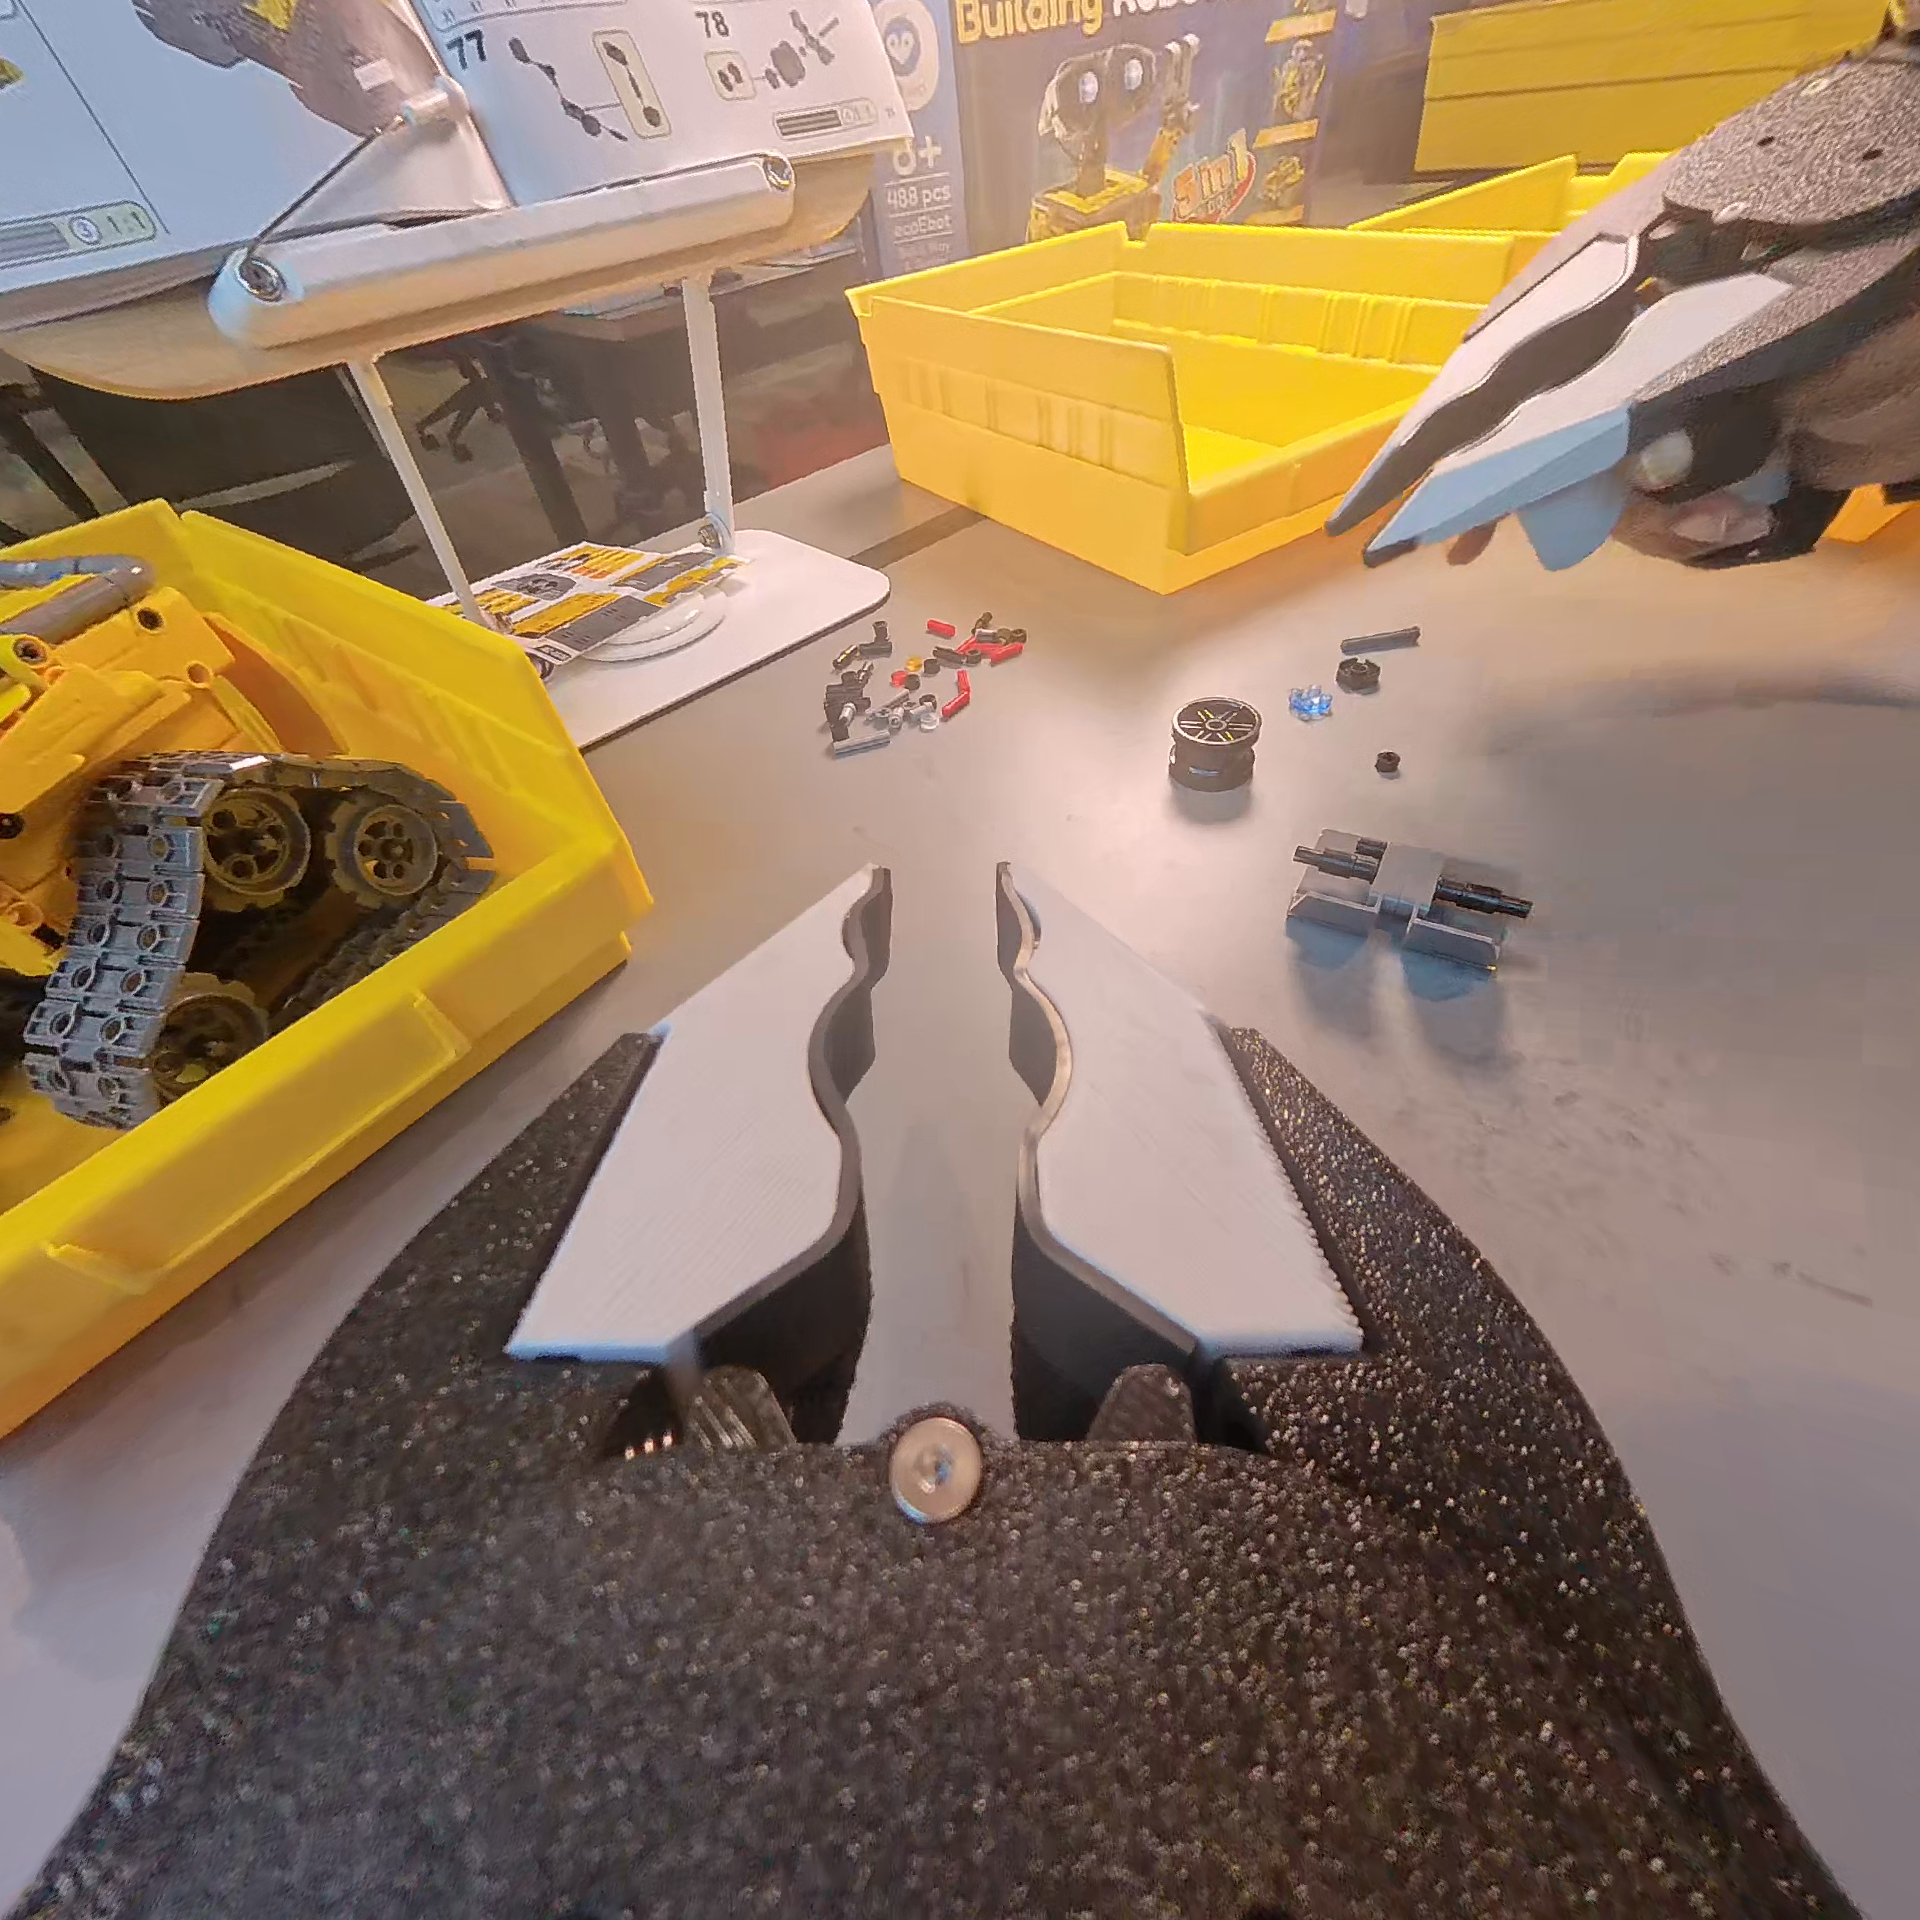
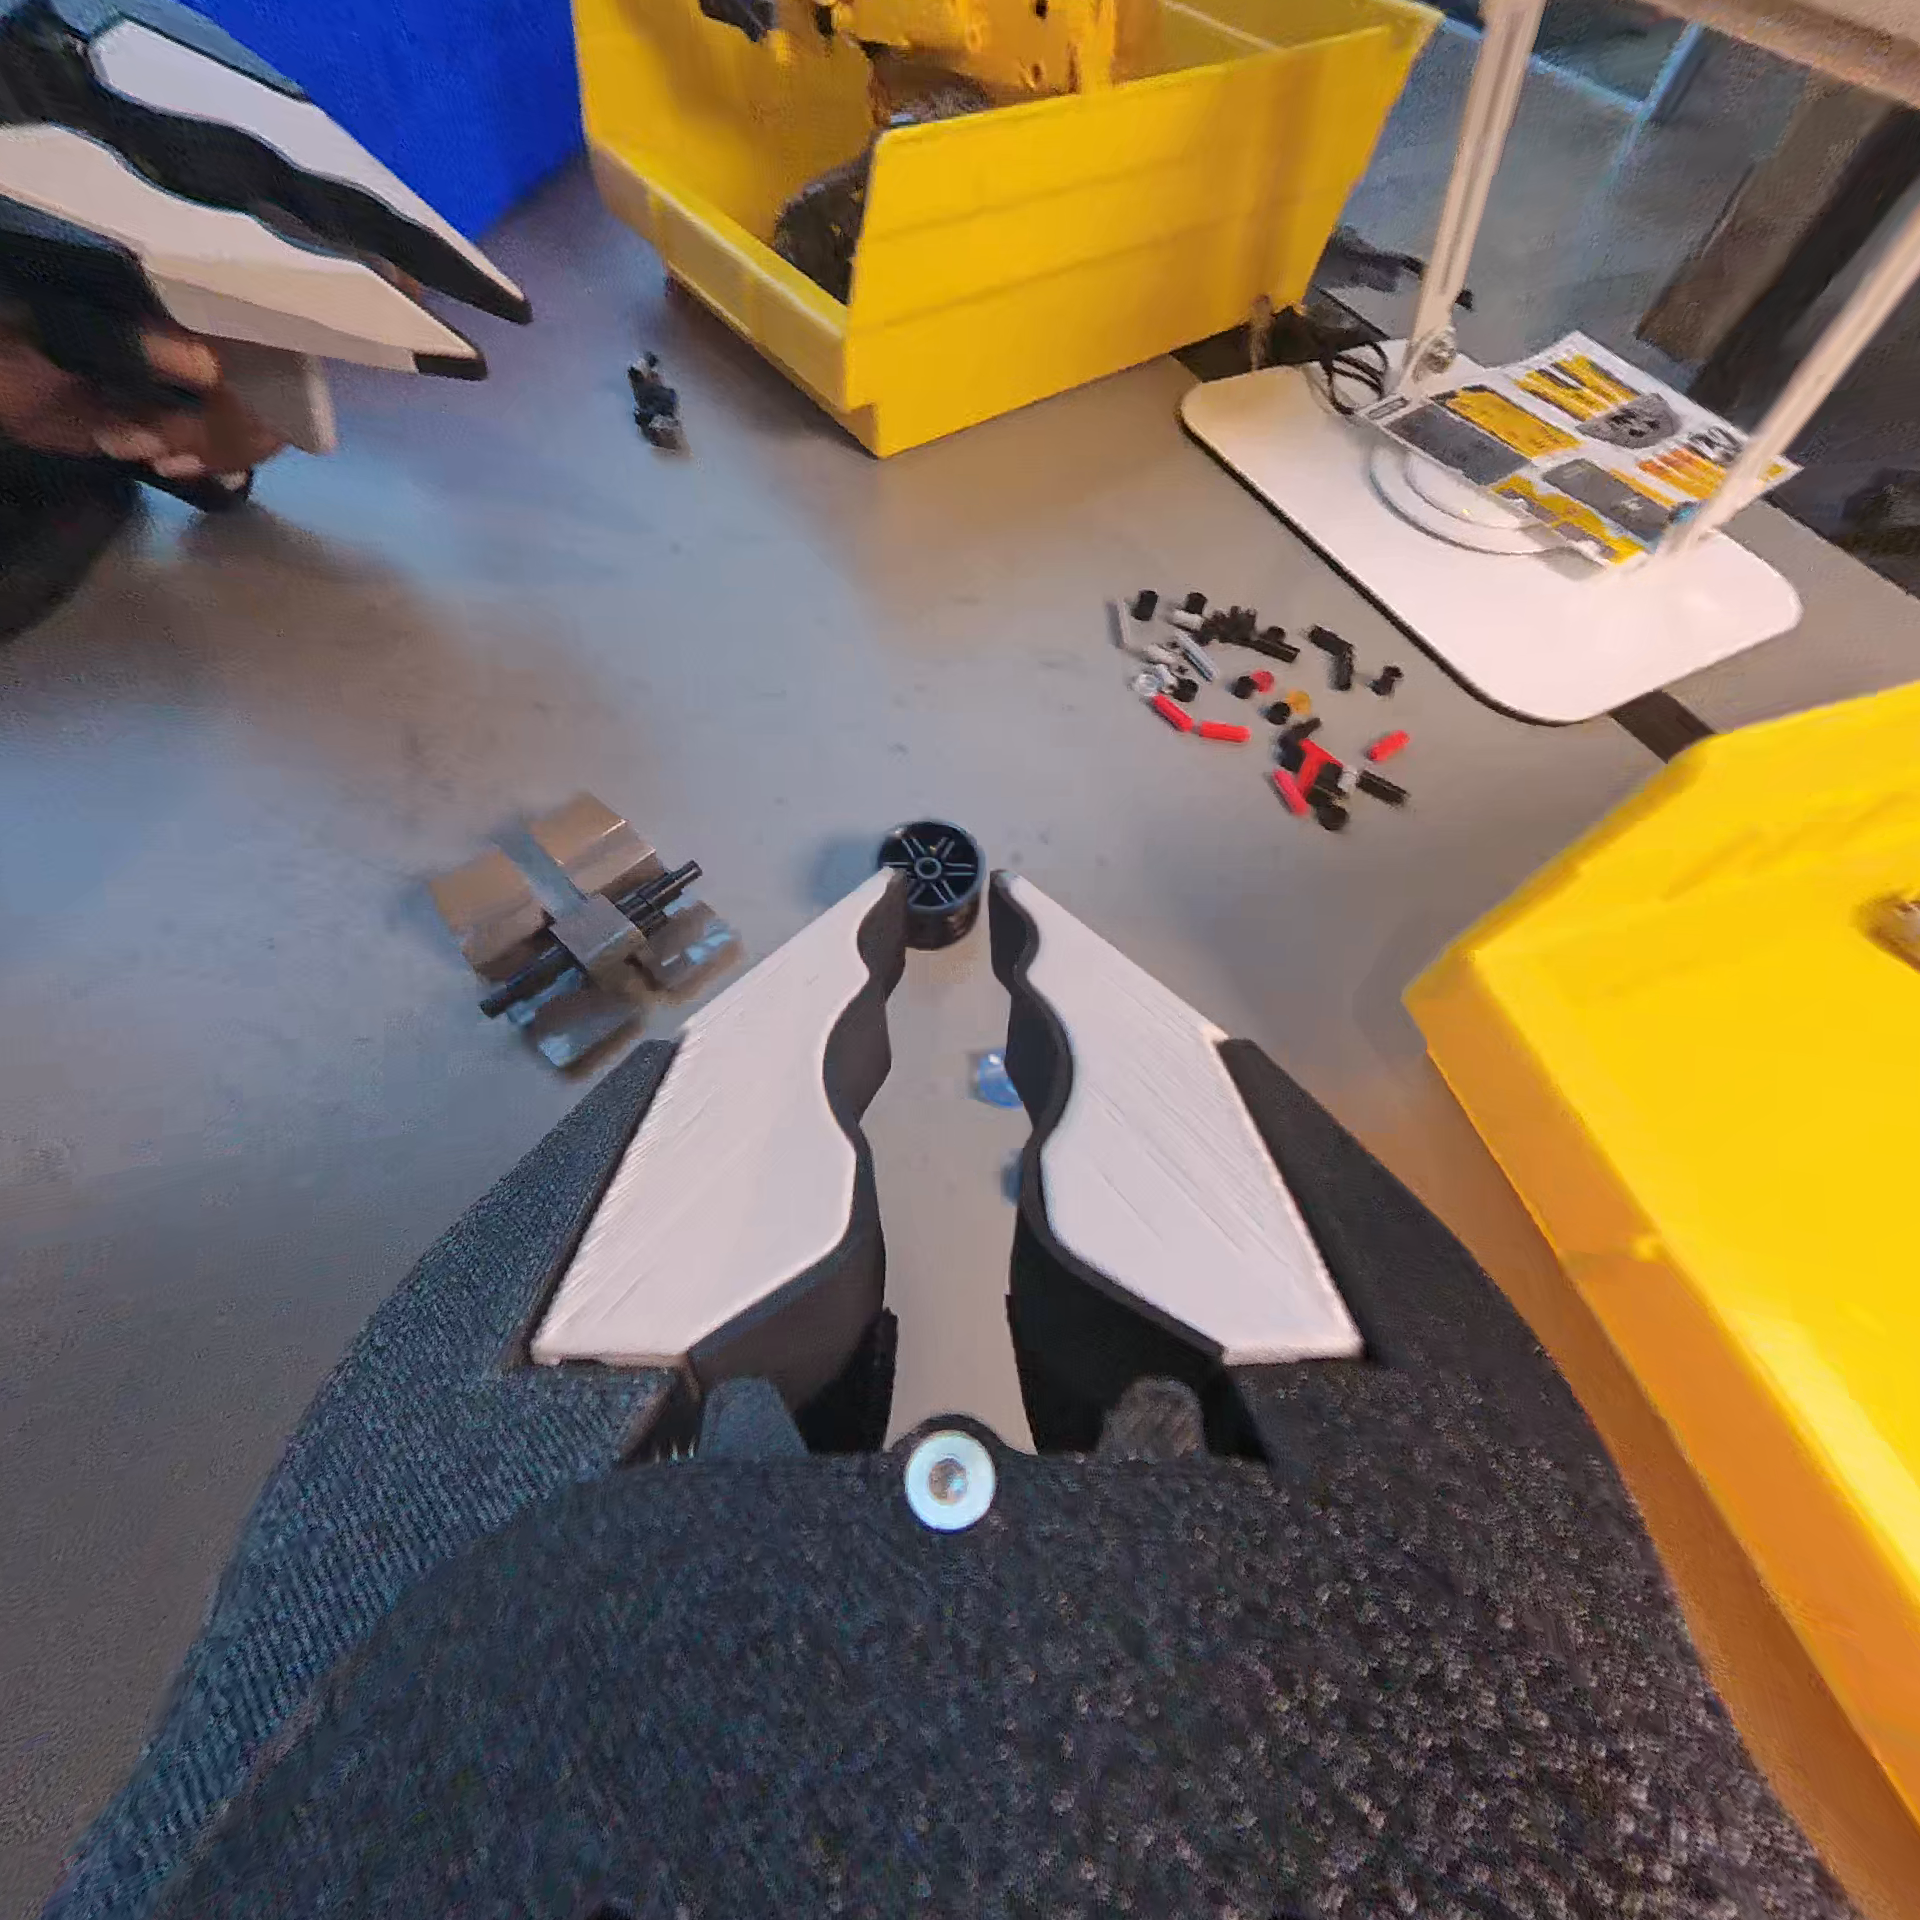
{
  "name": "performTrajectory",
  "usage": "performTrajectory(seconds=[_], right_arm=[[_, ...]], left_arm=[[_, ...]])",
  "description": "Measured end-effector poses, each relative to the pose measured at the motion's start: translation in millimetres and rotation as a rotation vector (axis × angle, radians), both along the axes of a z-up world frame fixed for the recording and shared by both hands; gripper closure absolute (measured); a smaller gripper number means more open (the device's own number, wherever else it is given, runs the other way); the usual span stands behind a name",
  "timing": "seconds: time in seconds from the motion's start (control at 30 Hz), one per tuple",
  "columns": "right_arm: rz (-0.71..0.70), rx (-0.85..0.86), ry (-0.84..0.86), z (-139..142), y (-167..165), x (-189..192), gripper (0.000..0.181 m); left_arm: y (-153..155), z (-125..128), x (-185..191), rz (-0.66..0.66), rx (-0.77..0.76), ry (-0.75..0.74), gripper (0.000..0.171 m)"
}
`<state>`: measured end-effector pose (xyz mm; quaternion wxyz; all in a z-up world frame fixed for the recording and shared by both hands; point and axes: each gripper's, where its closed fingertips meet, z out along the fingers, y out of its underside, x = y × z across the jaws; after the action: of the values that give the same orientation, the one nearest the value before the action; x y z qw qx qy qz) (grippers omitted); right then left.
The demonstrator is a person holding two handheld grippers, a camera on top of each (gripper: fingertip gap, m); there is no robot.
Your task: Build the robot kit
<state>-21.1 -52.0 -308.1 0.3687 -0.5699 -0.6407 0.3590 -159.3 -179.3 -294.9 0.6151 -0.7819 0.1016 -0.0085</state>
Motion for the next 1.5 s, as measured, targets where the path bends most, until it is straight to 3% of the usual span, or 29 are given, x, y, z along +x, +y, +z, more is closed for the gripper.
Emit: performTrajectory(seconds=[0.17,0.37,0.47,0.53,0.63,0.73,0.87,1.1,1.2,1.33,1.5], right_arm=[[0.031,0.057,-0.096,-26,-8,-19,0.178],[-0.05,0.014,0.035,5,18,3,0.163],[0.084,-0.066,0.049,11,0,23,0.159],[0.159,-0.063,0.023,4,-13,32,0.157],[0.157,-0.011,0.081,0,-15,26,0.157],[0.108,-0.01,0.232,18,-10,14,0.157],[0.017,-0.018,0.363,39,3,12,0.156],[-0.11,0.065,0.382,48,22,15,0.161],[-0.138,0.082,0.398,52,25,18,0.165],[-0.183,0.088,0.39,50,32,21,0.168],[-0.168,0.073,0.37,46,32,22,0.168]], left_arm=[[-1,0,3,-0.009,-0.001,0.006,0.152],[-4,10,14,-0.064,0.031,-0.03,0.153],[-6,10,35,-0.173,0.015,-0.069,0.151],[-7,5,52,-0.253,-0.011,-0.075,0.145],[-3,6,82,-0.369,-0.026,-0.122,0.128],[7,-5,110,-0.466,-0.145,-0.175,0.109],[16,-37,120,-0.469,-0.287,-0.073,0.099],[20,-70,121,-0.463,-0.44,0.095,0.101],[22,-76,122,-0.478,-0.467,0.159,0.118],[28,-76,115,-0.487,-0.47,0.235,0.119],[19,-68,79,-0.457,-0.452,0.268,0.119]])
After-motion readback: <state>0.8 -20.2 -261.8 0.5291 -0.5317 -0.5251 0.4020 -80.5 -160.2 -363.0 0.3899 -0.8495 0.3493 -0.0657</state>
